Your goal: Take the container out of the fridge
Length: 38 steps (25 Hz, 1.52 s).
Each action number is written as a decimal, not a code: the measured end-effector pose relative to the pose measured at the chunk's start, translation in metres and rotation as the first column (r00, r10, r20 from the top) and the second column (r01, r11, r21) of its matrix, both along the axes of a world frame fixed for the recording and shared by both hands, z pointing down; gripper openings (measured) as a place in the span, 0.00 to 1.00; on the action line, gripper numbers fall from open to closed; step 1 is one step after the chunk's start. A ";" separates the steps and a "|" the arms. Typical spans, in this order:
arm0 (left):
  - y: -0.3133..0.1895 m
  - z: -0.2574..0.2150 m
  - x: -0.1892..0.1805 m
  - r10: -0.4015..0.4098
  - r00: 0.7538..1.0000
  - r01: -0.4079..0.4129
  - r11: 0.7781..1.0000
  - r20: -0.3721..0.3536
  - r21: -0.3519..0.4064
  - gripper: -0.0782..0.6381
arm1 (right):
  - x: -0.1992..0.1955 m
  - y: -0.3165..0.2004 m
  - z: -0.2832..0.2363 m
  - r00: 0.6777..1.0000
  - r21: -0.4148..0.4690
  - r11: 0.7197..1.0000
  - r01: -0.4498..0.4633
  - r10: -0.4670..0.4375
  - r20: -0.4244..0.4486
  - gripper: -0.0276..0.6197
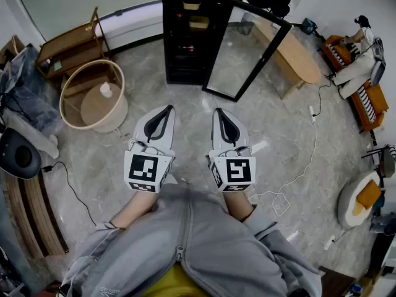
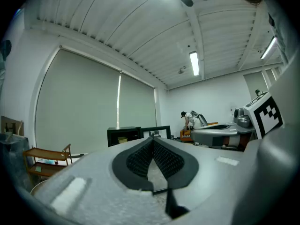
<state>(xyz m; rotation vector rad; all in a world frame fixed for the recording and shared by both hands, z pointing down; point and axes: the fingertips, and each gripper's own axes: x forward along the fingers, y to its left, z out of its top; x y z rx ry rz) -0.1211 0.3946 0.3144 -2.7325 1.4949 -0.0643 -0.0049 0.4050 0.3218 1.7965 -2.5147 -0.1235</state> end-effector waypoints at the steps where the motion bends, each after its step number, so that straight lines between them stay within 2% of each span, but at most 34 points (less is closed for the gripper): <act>1: -0.003 0.000 0.002 0.002 1.000 -0.002 1.000 -0.001 0.000 0.12 | 0.001 -0.002 0.001 1.000 0.000 1.000 0.000 0.000 0.001 0.04; 10: -0.054 0.015 0.019 0.014 1.000 -0.015 1.000 -0.017 -0.014 0.12 | 0.019 -0.045 0.010 1.000 0.005 1.000 0.014 -0.014 0.023 0.04; 18: -0.155 0.033 0.037 0.033 0.999 -0.033 0.999 -0.014 -0.030 0.12 | 0.035 -0.143 0.024 1.000 -0.007 1.000 0.001 0.000 0.009 0.04; 19: -0.170 0.035 0.040 0.041 0.999 -0.041 0.999 -0.010 -0.036 0.13 | 0.037 -0.157 0.025 1.000 -0.010 1.000 -0.001 0.001 0.008 0.04; 20: -0.185 0.037 0.043 0.049 0.999 -0.050 0.998 -0.006 -0.041 0.19 | 0.038 -0.172 0.026 1.000 -0.013 1.000 -0.002 0.002 0.008 0.04; 21: -0.199 0.038 0.046 0.057 0.998 -0.057 0.997 -0.002 -0.044 0.22 | 0.040 -0.185 0.026 1.000 -0.016 1.000 -0.002 0.002 0.008 0.04; 30: -0.316 0.049 0.060 0.096 0.995 -0.095 0.994 0.001 -0.055 0.30 | 0.041 -0.300 0.039 1.000 -0.032 0.999 0.009 -0.009 0.022 0.04; 38: -0.390 0.062 0.062 0.142 0.990 -0.143 0.988 -0.025 -0.052 0.34 | 0.038 -0.365 0.054 0.999 -0.048 0.998 -0.032 0.033 0.014 0.04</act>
